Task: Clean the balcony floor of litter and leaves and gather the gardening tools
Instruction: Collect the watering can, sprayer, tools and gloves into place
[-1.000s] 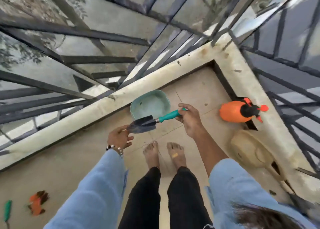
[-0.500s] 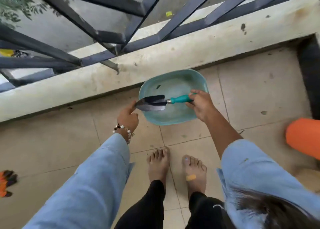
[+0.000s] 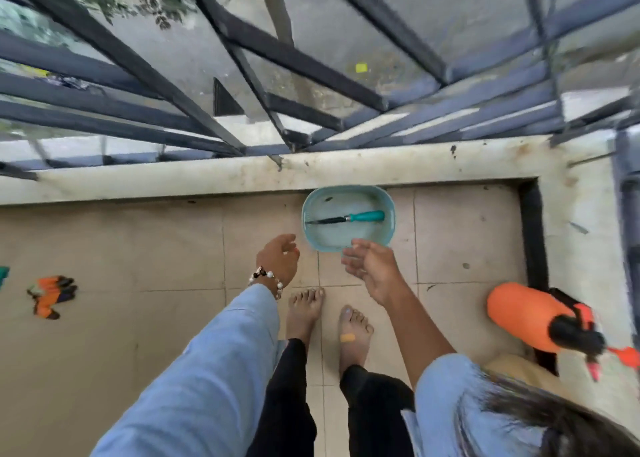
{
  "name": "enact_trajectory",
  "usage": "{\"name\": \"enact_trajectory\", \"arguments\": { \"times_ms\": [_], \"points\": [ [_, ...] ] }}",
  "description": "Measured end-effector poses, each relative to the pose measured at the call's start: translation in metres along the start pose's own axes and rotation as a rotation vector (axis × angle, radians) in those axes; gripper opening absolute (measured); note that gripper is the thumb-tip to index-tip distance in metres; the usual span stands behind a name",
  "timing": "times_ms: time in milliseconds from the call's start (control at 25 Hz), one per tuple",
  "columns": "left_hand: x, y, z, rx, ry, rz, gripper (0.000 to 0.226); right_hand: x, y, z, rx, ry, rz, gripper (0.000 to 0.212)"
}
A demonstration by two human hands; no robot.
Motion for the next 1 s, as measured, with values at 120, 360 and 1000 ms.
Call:
{"name": "enact_trajectory", "arguments": {
  "times_ms": [120,360,1000],
  "points": [
    [-0.087,0.022,-0.041,-0.090,0.024,-0.032,0.031,-0.099,-0.023,0.015,-0.113,-0.054,-0.035,0.022],
    [-0.240,0.018,-0.133,-0.267,0.116,-0.080,0.027,-0.263,-0.059,0.054,-0.644,-0.078,-0.215,0.022],
    [-0.430,-0.246,-0.414,-0.569,0.660,-0.350,0.026,-0.426,0.099,0.417,-2.004,-0.630,-0.815,0.013]
  ]
}}
Point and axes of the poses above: each hand's wrist, its own x-axis towards the middle knuckle, its own z-axis out of the palm, y = z × x, the point moved 7 cm from there along x, towards the middle knuckle, and after that the axes turned 8 degrees about -x, right-handed, at the moved point
